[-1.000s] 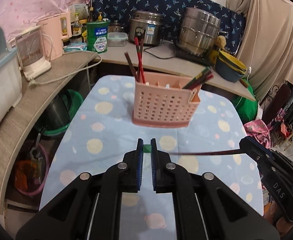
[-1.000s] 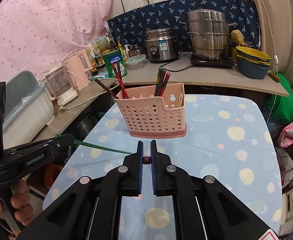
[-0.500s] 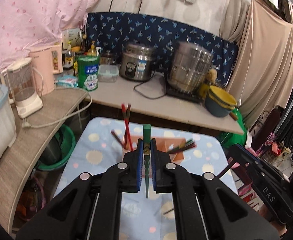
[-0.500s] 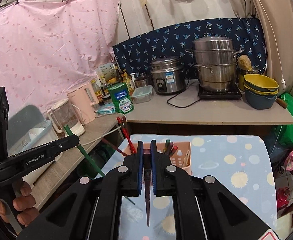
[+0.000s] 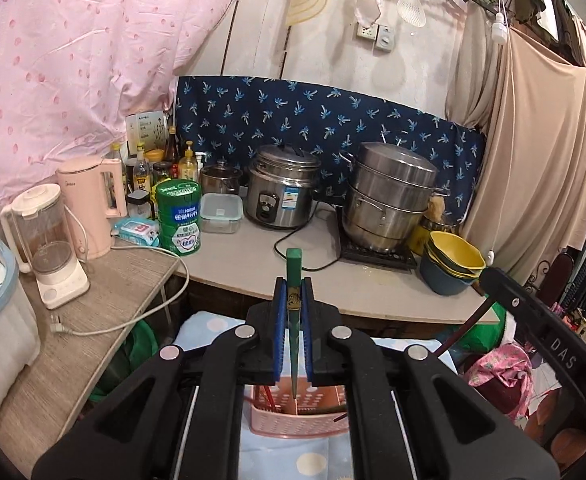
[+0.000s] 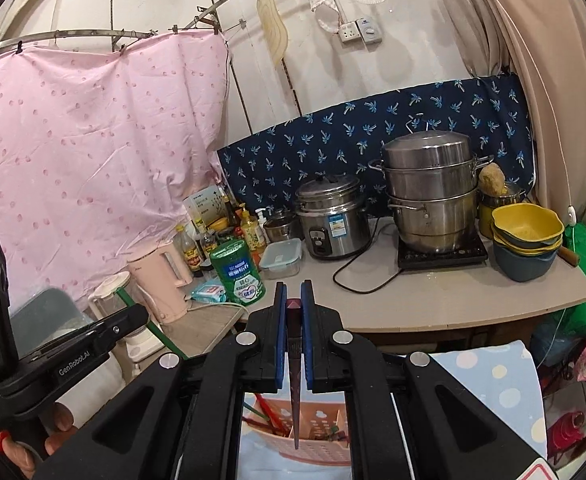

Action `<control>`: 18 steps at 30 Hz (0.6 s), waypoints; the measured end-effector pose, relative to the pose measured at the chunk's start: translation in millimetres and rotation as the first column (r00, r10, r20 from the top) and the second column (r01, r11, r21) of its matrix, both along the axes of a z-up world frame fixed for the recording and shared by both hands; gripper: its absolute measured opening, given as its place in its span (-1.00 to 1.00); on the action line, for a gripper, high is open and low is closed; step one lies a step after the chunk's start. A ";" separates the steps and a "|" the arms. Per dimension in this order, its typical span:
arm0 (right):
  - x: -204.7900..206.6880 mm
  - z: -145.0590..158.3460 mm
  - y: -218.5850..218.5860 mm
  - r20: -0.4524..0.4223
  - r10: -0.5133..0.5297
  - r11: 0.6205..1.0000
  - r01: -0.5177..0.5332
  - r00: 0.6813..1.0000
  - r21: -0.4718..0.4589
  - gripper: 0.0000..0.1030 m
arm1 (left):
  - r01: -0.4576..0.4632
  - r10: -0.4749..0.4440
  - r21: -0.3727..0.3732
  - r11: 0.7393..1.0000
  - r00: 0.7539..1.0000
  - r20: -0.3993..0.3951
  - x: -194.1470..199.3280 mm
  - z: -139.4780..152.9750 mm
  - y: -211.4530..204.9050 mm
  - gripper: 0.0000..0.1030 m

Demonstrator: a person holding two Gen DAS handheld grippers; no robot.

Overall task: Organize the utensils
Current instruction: 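Lower the chopsticks into the caddy and open both tools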

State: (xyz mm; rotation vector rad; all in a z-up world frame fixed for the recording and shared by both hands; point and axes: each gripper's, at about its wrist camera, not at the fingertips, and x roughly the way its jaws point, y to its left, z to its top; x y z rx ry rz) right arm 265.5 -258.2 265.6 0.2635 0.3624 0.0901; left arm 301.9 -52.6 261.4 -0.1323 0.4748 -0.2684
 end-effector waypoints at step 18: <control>70.0 -69.8 5.9 -0.151 -0.017 0.999 0.012 0.988 -0.039 -0.87 | -0.011 0.017 0.058 0.998 0.994 -0.104 55.8 -62.1 -17.4 -0.87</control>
